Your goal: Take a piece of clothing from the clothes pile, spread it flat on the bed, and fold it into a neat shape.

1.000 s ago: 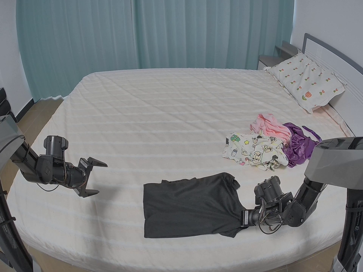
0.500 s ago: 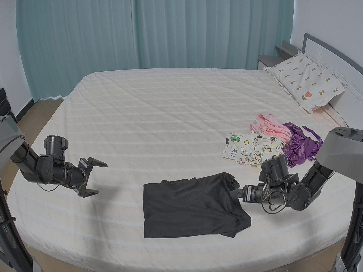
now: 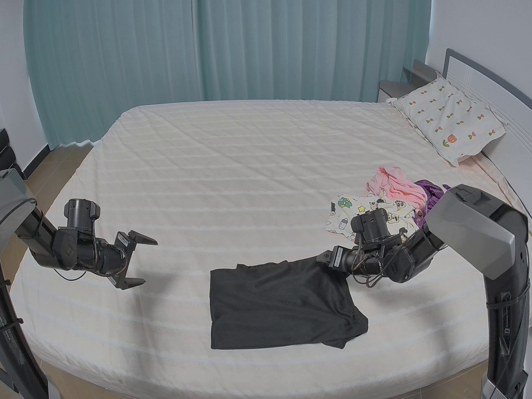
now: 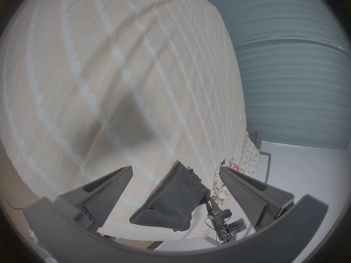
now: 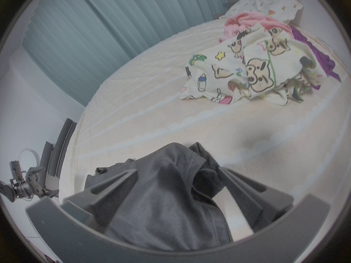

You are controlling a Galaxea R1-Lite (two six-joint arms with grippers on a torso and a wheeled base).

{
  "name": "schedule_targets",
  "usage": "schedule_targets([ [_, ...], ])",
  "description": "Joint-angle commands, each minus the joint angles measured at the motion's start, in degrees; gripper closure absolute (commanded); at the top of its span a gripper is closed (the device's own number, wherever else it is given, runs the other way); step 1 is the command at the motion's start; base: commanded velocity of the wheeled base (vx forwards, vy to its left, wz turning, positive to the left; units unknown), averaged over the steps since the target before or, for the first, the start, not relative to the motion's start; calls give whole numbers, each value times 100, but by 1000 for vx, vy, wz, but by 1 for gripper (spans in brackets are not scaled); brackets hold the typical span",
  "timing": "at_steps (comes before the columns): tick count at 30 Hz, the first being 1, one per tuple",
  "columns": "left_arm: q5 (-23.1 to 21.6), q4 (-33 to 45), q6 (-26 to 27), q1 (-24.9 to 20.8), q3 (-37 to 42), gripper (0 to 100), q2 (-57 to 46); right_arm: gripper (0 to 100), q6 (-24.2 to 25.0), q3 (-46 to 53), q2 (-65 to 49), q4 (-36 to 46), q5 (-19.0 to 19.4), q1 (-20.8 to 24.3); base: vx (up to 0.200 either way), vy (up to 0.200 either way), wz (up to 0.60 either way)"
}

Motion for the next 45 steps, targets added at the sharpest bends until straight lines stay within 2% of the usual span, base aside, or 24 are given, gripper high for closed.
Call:
schedule_targets([
  [1,-1,0,2,3,0,0,7,100,167,-662,579,379,2,-19,0,0,0],
  [6,-1,0,2,3,0,0,7,100,369,-943,693,494,-50,-45,0,0,0],
  [9,8,0,46,3,0,0,16,100,721,-1198,825,502,-270,-80,0,0,0],
  [12,8,0,46,3,0,0,16,100,791,-1277,886,502,-367,-98,0,0,0],
  [15,8,0,46,3,0,0,16,100,818,-1277,877,485,-384,-133,0,0,0],
  [19,8,8,46,3,0,0,16,100,1152,-1294,842,450,-376,-159,0,0,0],
  [31,8,0,38,3,0,0,16,100,1204,-1277,833,511,-384,-274,0,0,0],
  [32,8,0,38,-6,0,0,16,0,1213,-1268,825,520,-376,-274,0,0,0],
  [41,8,8,46,-6,0,0,16,0,1178,-943,464,450,-376,-361,0,0,0],
  [43,8,8,46,-6,0,0,16,0,1152,-635,192,450,-314,-388,0,0,0],
  [45,8,8,38,-6,0,0,16,0,897,-125,-116,432,-182,-476,0,0,0],
])
